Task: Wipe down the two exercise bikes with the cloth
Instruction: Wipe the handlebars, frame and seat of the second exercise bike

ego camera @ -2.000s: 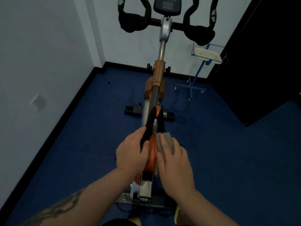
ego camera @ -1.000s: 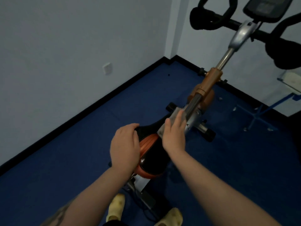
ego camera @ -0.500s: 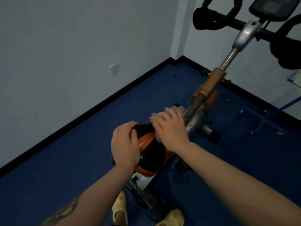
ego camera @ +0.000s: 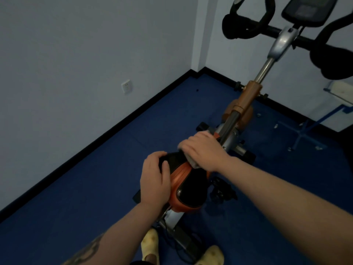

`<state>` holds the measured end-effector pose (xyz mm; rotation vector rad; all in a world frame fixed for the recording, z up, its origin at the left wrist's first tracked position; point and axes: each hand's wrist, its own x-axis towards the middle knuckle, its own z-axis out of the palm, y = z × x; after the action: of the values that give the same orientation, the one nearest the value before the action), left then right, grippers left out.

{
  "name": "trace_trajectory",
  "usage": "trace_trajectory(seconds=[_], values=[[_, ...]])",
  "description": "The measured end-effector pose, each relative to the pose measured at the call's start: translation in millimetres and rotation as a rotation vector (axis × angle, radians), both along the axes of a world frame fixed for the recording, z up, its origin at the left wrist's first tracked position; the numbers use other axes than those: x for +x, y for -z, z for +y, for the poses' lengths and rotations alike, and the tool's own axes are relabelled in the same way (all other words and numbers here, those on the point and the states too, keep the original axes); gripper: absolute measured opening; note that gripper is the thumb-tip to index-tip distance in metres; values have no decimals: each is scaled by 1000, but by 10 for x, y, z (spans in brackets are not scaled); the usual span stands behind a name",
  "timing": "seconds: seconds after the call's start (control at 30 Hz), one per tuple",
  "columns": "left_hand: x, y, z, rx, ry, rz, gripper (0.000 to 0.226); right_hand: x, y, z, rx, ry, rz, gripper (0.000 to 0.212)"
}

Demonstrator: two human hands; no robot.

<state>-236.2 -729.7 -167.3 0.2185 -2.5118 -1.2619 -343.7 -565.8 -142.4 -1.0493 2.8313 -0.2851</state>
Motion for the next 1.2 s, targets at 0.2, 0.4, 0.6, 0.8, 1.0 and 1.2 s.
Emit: trace_trajectory(seconds=[0.2,0.4,0.6,0.8,1.0,1.2], values=[[79,124,-265,247,190,-143,71,205,-9,-247,-13,-64,-4,55],[154,205,-318,500,247,-330,109,-99,-61,-307,149,-72,-102,46],[205,89,-210,675,149,-348,87,7,-105,-680,-39,-218,-415,56],[174,65,-233,622,271,-294,44,31,-144,-927,148,-309,-329,42],[164,65,-240,658,314,-422,42,-185,-134,-1063,150,-192,-643,43],[173,66,-253,612,312,-381,41,71,-99,-939,54,-377,-397,49]])
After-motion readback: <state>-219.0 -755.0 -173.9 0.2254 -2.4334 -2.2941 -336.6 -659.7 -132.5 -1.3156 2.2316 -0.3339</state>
